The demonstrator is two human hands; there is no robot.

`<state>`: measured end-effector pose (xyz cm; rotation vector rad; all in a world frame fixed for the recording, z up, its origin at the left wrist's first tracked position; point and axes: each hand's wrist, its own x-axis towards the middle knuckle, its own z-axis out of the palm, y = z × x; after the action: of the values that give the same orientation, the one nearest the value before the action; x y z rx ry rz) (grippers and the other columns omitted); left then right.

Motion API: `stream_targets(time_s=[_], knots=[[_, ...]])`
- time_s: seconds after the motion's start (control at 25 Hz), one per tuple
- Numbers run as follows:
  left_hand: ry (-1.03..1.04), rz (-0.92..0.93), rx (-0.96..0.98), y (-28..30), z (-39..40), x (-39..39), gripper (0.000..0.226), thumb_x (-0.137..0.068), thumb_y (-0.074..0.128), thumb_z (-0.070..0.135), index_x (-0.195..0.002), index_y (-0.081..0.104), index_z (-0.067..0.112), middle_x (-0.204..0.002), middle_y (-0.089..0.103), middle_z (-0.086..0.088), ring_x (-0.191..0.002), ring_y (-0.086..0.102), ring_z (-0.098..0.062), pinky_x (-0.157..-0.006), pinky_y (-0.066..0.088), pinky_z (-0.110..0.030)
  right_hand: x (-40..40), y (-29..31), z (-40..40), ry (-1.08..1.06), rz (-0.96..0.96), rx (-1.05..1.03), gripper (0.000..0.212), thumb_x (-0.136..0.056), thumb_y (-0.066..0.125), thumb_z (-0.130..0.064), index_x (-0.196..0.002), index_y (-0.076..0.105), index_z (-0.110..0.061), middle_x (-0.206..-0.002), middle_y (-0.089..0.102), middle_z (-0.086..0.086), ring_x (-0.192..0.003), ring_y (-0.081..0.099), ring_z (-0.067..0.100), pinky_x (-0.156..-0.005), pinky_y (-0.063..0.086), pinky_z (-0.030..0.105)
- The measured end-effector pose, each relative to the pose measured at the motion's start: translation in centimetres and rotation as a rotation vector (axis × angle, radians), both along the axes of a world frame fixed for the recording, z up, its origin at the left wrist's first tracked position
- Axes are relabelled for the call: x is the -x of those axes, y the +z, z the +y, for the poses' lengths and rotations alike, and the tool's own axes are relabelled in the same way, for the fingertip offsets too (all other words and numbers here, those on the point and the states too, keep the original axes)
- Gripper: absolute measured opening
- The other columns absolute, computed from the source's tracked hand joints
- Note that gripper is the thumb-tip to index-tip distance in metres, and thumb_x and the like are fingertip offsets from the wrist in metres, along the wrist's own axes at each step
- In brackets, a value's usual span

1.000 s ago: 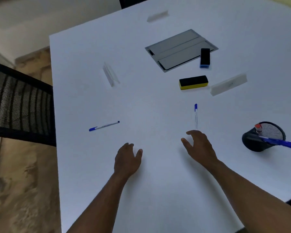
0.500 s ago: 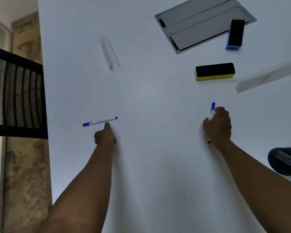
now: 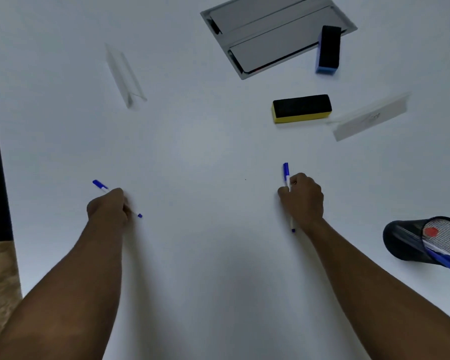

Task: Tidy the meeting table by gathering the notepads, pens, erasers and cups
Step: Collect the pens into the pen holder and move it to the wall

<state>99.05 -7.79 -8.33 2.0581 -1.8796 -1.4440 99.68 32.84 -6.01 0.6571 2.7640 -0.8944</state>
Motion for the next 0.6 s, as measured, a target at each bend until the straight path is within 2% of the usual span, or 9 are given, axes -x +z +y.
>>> stream_targets(time_s=[0.08,0.16,0.24,0.32,0.48,0.6], knots=[[-0.100,-0.001,0.042,0.9,1.1,-0.9,0.010,-0.060,0.058,0.018,-0.066,0.051,0.014,-0.061,0.054,-0.004,-0.055,0.051,-0.020,-0.066,0.049,-0.033,-1.3,0.7,-0.6,0.020,0.035,0.070,0.008,-0.078,0.060,-0.014,-0.079,0.055,-0.009,-0.083,0.058,0.007,-0.074,0.053,0.026,-0.065,0.039,0.030],[-0.282,0.009,0.127,2.2,3.3,-2.1,0.019,-0.063,0.061,0.028,-0.061,0.055,0.010,-0.056,0.057,-0.006,-0.052,0.054,-0.024,-0.061,0.048,-0.031,-2.8,1.6,-1.0,-0.001,0.105,0.187,0.009,-0.077,0.060,-0.012,-0.075,0.052,-0.009,-0.076,0.057,0.006,-0.070,0.053,0.023,-0.064,0.042,0.029],[-0.466,0.073,0.138,3.2,6.2,-3.3,0.028,-0.071,0.060,0.031,-0.059,0.058,0.006,-0.057,0.061,-0.011,-0.055,0.058,-0.028,-0.061,0.049,-0.034,-4.1,2.7,-0.6,-0.023,0.155,0.300,0.007,-0.078,0.061,-0.008,-0.079,0.054,-0.008,-0.075,0.060,0.005,-0.068,0.053,0.020,-0.061,0.042,0.019],[-0.616,0.153,0.049,4.0,9.5,-4.7,0.027,-0.076,0.060,0.025,-0.061,0.059,0.004,-0.064,0.063,-0.012,-0.060,0.058,-0.028,-0.068,0.050,-0.037,-5.6,4.0,0.3,-0.025,0.205,0.369,0.010,-0.081,0.062,-0.006,-0.081,0.053,-0.011,-0.075,0.060,-0.002,-0.067,0.053,0.014,-0.059,0.039,0.009],[-1.014,0.164,0.014,5.2,16.4,-8.0,0.023,-0.084,0.058,0.023,-0.065,0.052,0.011,-0.066,0.052,-0.002,-0.061,0.043,-0.019,-0.058,0.035,-0.032,-8.5,6.7,4.2,-0.113,0.347,0.363,0.013,-0.085,0.062,-0.011,-0.085,0.051,-0.017,-0.074,0.060,-0.011,-0.065,0.056,0.001,-0.059,0.041,0.009],[-1.239,0.151,0.010,5.6,20.9,-11.0,0.020,-0.089,0.056,0.024,-0.073,0.051,0.012,-0.071,0.056,0.002,-0.062,0.048,-0.014,-0.056,0.035,-0.030,-10.5,9.2,8.0,-0.247,0.518,0.249,0.017,-0.087,0.061,-0.013,-0.094,0.047,-0.018,-0.065,0.058,-0.015,-0.061,0.059,-0.004,-0.053,0.040,0.007]])
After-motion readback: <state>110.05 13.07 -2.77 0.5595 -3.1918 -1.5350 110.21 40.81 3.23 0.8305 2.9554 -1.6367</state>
